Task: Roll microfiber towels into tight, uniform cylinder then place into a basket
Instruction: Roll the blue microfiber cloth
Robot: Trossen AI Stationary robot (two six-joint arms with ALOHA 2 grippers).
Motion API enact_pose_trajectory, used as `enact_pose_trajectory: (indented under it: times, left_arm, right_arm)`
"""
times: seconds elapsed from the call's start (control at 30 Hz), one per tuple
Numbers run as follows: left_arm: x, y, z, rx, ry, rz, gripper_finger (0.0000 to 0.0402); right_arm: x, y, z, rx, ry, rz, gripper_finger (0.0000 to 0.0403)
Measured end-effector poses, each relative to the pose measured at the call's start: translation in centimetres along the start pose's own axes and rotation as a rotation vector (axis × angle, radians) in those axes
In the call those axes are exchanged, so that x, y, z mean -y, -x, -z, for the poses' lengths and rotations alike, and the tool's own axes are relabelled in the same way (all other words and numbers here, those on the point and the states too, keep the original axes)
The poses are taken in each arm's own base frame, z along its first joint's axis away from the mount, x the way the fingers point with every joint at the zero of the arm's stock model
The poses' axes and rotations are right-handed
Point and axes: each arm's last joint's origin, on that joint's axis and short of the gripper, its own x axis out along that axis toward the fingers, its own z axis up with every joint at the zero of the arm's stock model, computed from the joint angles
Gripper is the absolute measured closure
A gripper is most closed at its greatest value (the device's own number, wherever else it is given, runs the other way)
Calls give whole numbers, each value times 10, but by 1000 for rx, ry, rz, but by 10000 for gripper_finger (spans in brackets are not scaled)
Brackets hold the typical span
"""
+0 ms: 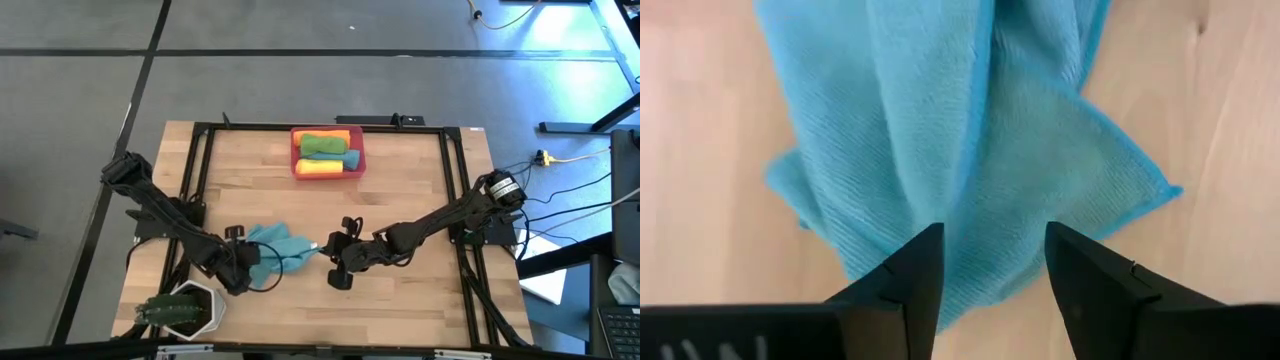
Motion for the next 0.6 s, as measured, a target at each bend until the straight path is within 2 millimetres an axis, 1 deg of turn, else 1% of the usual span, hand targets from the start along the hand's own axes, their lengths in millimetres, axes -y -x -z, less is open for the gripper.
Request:
enact_pose_trajectory:
  times: [0.17,0.3,0.43,0.6]
  left_arm:
    - [-1,2,-3,48,-56,-53,239]
    - [-2,-5,1,22,-70,-72,239]
    - [2,-11,4,-22,-108,-66,239]
    - [6,-24,6,-57,-137,-107,239]
  right_arm:
    - [-1,0,0,-4,1,-7,391]
    - [-2,1,1,-7,5,-8,391]
    - [-2,1,2,-13,8,-6,391]
    - [-2,1,2,-13,8,-6,391]
